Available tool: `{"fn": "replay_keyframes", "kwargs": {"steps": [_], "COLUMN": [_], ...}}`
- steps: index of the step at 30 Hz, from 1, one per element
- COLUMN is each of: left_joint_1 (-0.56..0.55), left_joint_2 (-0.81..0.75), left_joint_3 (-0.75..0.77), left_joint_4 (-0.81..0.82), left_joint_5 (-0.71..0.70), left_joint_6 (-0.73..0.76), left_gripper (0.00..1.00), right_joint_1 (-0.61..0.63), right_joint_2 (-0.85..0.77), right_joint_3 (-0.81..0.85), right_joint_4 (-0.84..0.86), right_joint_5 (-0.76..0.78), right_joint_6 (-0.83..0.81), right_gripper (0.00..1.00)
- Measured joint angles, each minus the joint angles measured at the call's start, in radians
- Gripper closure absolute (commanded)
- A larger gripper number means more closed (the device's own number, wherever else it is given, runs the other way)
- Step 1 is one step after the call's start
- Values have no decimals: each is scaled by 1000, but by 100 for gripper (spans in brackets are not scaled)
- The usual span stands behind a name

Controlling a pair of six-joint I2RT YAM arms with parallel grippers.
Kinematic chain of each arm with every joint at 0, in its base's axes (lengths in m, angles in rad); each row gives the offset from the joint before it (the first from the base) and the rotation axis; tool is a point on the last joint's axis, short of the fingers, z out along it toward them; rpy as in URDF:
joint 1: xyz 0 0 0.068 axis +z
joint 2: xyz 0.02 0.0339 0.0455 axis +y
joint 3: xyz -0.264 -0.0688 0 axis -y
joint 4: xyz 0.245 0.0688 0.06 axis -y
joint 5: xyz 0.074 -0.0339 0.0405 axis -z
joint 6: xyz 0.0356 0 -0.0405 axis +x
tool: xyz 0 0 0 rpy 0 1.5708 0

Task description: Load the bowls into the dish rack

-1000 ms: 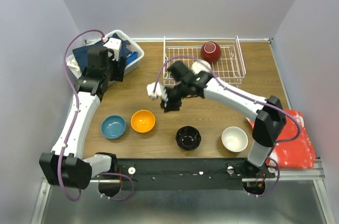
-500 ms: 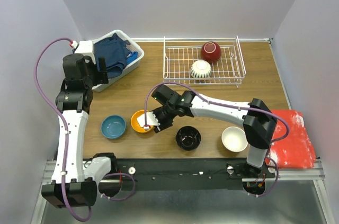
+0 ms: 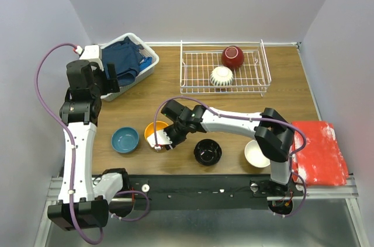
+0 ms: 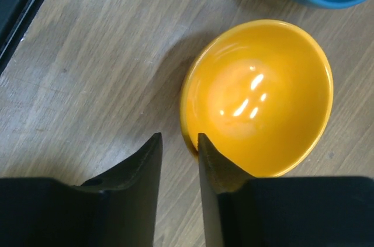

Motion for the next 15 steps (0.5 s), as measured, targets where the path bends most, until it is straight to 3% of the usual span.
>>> {"fn": "replay_keyframes", "kwargs": {"steps": [4, 7, 15], "left_joint_1": [0, 0, 0], "left_joint_2": [4, 9, 71], "left_joint_3": [0, 0, 55], "left_joint_4": [0, 0, 13], "left_joint_5": [13, 17, 52], "left_joint_6": [-4, -3, 74], "left_gripper": [12, 12, 13], "right_joint_1": [0, 0, -10], "right_joint_2": [4, 6, 2], "right_joint_3": [1, 8, 45], "right_joint_4": [13, 17, 4], "right_joint_5": [1, 2, 55], "right_joint_6": [-7, -9, 0], "right_gripper": [88, 97, 99]}}
